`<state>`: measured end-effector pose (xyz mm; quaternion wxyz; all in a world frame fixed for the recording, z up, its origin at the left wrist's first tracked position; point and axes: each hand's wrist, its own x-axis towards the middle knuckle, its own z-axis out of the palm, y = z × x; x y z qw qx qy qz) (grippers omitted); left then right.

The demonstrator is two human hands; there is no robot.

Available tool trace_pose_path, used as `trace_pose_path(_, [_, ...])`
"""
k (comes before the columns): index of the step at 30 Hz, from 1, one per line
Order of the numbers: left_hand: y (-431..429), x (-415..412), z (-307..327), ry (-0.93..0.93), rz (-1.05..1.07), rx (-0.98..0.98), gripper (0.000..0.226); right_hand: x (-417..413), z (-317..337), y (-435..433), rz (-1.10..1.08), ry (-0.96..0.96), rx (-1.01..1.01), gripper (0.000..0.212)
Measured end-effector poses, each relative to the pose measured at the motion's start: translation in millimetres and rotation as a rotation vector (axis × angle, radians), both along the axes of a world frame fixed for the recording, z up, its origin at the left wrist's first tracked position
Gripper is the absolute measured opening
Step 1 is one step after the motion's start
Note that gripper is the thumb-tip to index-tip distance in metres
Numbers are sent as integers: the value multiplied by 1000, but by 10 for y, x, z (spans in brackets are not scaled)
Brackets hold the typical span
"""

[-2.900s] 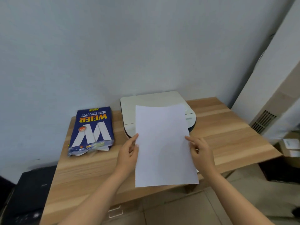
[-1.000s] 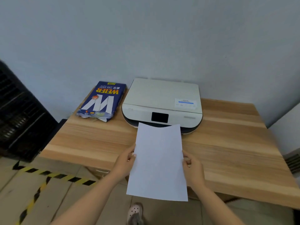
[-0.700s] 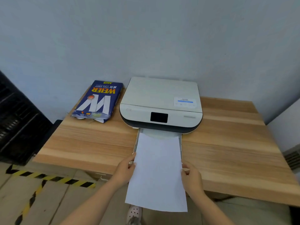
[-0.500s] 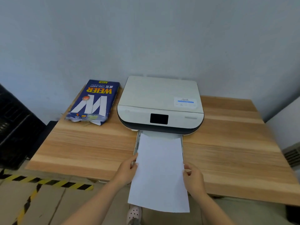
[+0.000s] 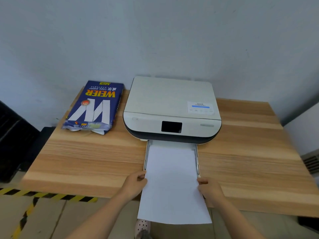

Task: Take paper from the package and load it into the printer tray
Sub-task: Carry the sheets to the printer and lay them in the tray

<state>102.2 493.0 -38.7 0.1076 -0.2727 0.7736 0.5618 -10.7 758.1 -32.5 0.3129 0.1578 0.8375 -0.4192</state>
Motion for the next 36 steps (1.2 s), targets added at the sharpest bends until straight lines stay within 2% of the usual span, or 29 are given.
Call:
trace_pose_path(5, [14,-9,12,-26,38,2,28,-4,157,-2,24,21,-6,39])
trace_pose_path(7, [30,-16,27,-23,20,12,33,-7,205,1,14,47,-13,36])
trace_pose_path(12, [86,-46,99,27,65,31,37,-49,231,-17,18,84,-61,46])
trace_pose_path(17, [134,-96,154,38,103,40,48,-96,257,-90,-11,136,-110,43])
trace_pose_path(24, [161,-143,102,77,131,26,51,-96,148,-112,-86,212,-140,47])
trace_pose_path(29, [177,18,-6,63,-49,-125,75,37,38,-35,-21,189,-126,49])
trace_pose_path(33, [254,193,26,73,-312,-248,106,71,7,-32,-49,202,-145,49])
trace_pose_path(36, [280,276,-5,5,-512,-392,122,76,28,-43,-13,232,-132,47])
